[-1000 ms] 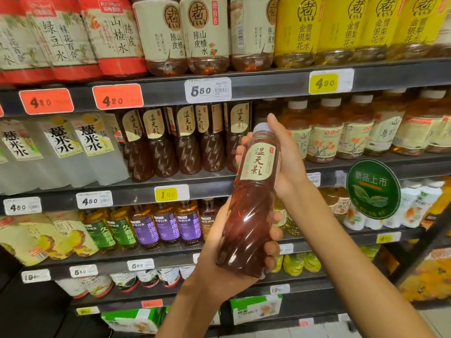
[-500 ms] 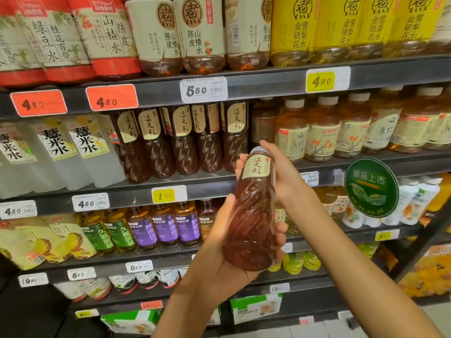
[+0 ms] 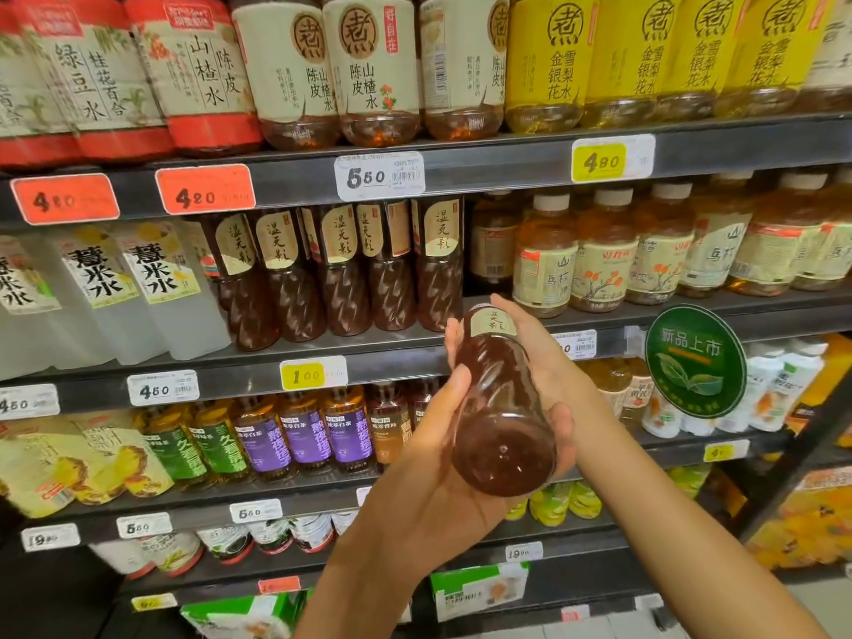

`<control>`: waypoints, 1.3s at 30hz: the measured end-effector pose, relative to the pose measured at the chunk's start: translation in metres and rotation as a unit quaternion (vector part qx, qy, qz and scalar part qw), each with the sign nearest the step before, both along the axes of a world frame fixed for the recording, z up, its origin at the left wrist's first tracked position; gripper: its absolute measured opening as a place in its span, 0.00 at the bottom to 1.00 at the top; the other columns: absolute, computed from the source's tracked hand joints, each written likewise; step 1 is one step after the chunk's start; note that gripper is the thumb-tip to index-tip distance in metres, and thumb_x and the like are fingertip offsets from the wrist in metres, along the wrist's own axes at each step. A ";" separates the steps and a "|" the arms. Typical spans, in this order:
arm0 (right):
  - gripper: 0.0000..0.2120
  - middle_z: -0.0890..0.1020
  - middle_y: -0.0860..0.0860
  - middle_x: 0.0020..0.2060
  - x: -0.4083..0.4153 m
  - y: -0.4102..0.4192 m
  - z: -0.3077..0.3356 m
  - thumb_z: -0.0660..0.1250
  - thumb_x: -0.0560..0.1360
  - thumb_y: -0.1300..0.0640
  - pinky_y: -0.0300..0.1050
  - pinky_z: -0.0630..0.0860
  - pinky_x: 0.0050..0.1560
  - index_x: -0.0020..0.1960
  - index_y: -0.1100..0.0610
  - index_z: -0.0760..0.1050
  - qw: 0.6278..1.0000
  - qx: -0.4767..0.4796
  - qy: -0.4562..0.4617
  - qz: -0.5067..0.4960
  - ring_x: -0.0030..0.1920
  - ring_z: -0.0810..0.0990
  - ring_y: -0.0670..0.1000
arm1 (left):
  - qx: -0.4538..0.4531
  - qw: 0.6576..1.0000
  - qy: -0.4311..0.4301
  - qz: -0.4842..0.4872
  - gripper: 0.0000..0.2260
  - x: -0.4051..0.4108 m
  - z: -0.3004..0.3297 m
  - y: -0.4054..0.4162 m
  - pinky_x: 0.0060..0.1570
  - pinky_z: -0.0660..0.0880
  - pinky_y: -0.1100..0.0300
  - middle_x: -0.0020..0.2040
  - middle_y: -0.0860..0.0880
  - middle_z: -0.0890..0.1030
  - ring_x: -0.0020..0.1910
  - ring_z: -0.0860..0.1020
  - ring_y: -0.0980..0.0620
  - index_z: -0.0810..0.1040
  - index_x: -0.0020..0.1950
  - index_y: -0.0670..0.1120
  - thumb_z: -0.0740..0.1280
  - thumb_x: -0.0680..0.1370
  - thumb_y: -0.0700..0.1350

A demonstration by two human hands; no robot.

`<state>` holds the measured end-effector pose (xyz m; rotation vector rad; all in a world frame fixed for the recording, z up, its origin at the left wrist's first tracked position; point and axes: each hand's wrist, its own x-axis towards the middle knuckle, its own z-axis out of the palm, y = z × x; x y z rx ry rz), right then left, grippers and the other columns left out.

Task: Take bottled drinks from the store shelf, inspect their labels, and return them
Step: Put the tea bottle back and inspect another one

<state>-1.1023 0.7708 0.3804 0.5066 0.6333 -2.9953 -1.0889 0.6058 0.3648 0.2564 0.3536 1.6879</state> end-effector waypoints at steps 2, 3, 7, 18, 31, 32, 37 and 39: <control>0.22 0.78 0.57 0.39 -0.001 0.004 0.004 0.64 0.76 0.43 0.43 0.80 0.37 0.52 0.64 0.71 0.999 -0.003 0.030 -0.018 0.39 0.78 0.51 | -0.010 0.998 0.061 -0.009 0.24 -0.003 -0.004 0.001 0.56 0.76 0.46 0.56 0.34 0.78 0.53 0.80 0.40 0.76 0.63 0.33 0.75 0.72 0.45; 0.21 0.79 0.56 0.39 -0.001 0.005 0.007 0.64 0.76 0.43 0.44 0.80 0.39 0.51 0.63 0.72 0.998 0.012 0.055 -0.021 0.38 0.79 0.52 | -0.016 0.995 0.098 -0.010 0.23 -0.006 -0.008 0.002 0.57 0.76 0.48 0.56 0.36 0.79 0.53 0.81 0.42 0.76 0.63 0.35 0.74 0.73 0.46; 0.21 0.82 0.55 0.39 0.004 0.006 0.030 0.64 0.75 0.41 0.45 0.81 0.43 0.45 0.60 0.77 0.978 0.143 0.152 -0.010 0.39 0.82 0.52 | 0.006 0.976 0.216 -0.009 0.15 -0.011 -0.015 0.003 0.55 0.77 0.55 0.53 0.46 0.84 0.52 0.82 0.49 0.82 0.58 0.44 0.72 0.73 0.47; 0.15 0.84 0.53 0.51 0.029 -0.011 0.052 0.60 0.76 0.42 0.49 0.81 0.50 0.55 0.47 0.79 0.833 0.494 0.226 -0.104 0.51 0.84 0.55 | -0.103 0.855 0.485 0.152 0.21 -0.021 -0.023 0.002 0.52 0.77 0.60 0.56 0.48 0.82 0.56 0.81 0.49 0.77 0.59 0.58 0.75 0.68 0.51; 0.24 0.82 0.51 0.55 0.043 -0.008 0.033 0.68 0.69 0.53 0.50 0.77 0.55 0.65 0.54 0.72 0.813 0.469 0.337 -0.072 0.59 0.79 0.54 | -0.172 0.729 0.581 0.318 0.28 -0.033 -0.017 0.008 0.45 0.78 0.65 0.50 0.51 0.83 0.48 0.82 0.58 0.74 0.60 0.51 0.77 0.65 0.33; 0.22 0.83 0.50 0.53 0.042 -0.009 0.032 0.65 0.69 0.54 0.49 0.77 0.54 0.63 0.55 0.72 0.818 0.462 0.333 -0.084 0.58 0.80 0.54 | -0.173 0.728 0.584 0.316 0.28 -0.033 -0.017 0.007 0.44 0.78 0.66 0.50 0.51 0.83 0.48 0.82 0.58 0.74 0.60 0.51 0.77 0.65 0.33; 0.23 0.83 0.51 0.45 0.034 -0.008 0.034 0.74 0.66 0.51 0.49 0.77 0.53 0.57 0.59 0.74 0.840 0.409 0.326 -0.146 0.51 0.82 0.54 | -0.163 0.713 0.633 0.252 0.25 -0.038 -0.016 0.003 0.43 0.74 0.73 0.49 0.60 0.82 0.48 0.81 0.63 0.73 0.57 0.55 0.78 0.67 0.38; 0.21 0.83 0.51 0.44 0.032 -0.007 0.035 0.73 0.70 0.49 0.51 0.76 0.56 0.57 0.59 0.74 0.856 0.382 0.306 -0.168 0.51 0.81 0.53 | -0.170 0.733 0.608 0.253 0.24 -0.039 -0.015 0.002 0.44 0.74 0.73 0.49 0.59 0.83 0.48 0.81 0.62 0.75 0.57 0.54 0.79 0.65 0.42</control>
